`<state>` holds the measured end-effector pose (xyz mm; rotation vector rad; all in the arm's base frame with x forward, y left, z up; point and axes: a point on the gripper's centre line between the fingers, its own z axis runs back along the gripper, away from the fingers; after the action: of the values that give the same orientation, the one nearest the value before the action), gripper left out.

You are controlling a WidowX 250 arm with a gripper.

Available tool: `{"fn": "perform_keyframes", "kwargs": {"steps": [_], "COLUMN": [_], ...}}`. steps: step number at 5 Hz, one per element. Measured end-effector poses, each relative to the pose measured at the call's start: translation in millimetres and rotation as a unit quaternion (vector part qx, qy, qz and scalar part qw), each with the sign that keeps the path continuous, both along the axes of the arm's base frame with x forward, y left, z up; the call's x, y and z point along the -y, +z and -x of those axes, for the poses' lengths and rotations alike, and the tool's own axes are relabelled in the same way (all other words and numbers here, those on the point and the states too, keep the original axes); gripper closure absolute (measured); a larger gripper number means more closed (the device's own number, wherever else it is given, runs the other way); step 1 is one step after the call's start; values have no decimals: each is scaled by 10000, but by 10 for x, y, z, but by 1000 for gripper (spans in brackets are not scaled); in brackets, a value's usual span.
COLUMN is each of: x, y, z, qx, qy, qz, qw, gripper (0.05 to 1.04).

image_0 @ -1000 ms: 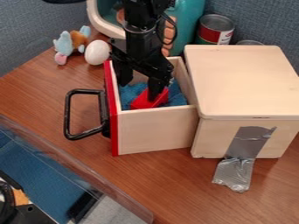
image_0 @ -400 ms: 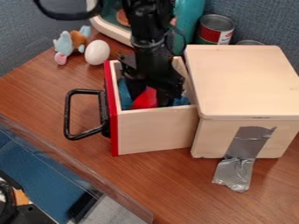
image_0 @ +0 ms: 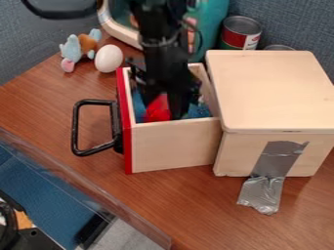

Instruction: Moved the red object from inside the drawer to the left side of it

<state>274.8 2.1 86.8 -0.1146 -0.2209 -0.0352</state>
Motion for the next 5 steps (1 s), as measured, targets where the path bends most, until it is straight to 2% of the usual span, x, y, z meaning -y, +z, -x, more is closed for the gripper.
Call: {"fn": "perform_keyframes", "kwargs": {"steps": [1,2,3,4,5], "x": [-94,-337,-743,-1132,-1505], "y": [402,775,938,822,697], "z": [0,5,0,-83,-48], "qx": [451,860,977,761,531], "qy": [110,376,828,1171,1598], "qz": [85,120,42,-20,-249], "qw": [9989,9955,9918,9902,9854], "gripper": [495,495,495,495,495]}}
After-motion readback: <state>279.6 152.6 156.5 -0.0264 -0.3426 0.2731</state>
